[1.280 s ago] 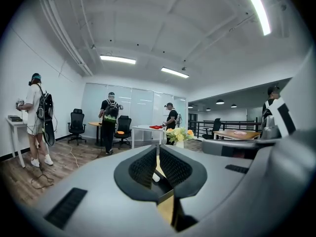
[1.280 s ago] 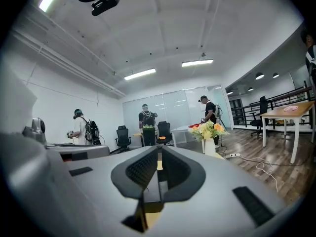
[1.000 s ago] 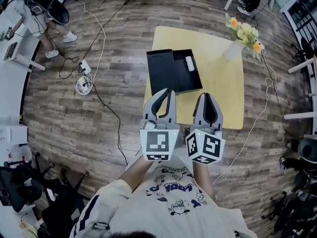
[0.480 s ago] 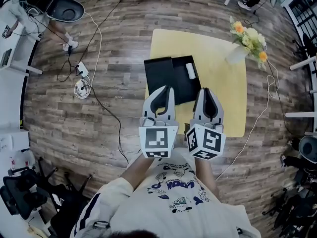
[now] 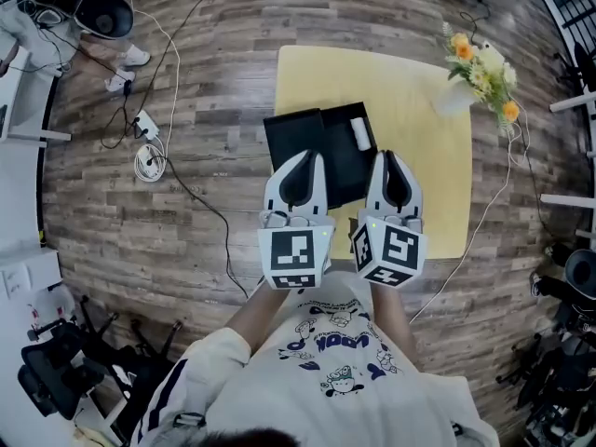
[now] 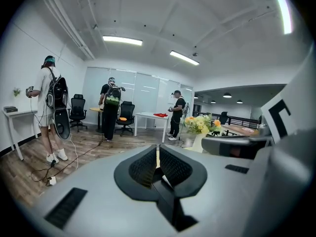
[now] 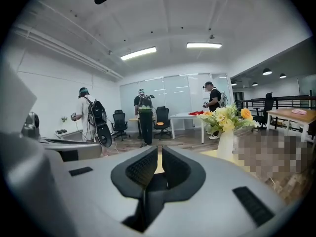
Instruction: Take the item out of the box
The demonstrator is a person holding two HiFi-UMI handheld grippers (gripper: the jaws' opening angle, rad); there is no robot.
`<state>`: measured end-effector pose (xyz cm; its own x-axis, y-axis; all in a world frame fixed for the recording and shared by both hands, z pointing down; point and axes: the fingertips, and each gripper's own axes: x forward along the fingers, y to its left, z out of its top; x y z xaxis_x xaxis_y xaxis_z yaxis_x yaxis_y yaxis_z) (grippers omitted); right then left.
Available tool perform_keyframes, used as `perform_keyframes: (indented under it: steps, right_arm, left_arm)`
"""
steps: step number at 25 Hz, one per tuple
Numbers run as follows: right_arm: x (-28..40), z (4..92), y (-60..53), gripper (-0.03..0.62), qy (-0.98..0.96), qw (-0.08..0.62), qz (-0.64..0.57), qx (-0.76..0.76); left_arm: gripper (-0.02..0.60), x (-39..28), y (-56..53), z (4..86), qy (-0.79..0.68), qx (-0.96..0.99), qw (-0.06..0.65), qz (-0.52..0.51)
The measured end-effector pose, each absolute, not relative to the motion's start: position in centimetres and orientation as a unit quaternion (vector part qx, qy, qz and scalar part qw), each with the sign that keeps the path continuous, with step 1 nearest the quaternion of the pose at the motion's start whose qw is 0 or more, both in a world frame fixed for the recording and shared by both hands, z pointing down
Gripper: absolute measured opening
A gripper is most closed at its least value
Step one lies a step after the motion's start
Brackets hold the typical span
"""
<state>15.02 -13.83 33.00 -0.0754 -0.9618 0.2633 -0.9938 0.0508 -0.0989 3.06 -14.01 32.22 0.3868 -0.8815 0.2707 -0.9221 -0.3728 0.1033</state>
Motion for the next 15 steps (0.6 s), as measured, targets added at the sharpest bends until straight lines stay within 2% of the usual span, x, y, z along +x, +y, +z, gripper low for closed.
perform_keyframes:
  steps: [15]
  right_arm:
    - [15.2, 39.6, -17.9, 0.046, -0.705, 0.154, 0.173, 0.67]
  left_arm:
    - [0.029, 3.1, -17.5, 38.2, -0.53, 0.816, 0.186, 0.134]
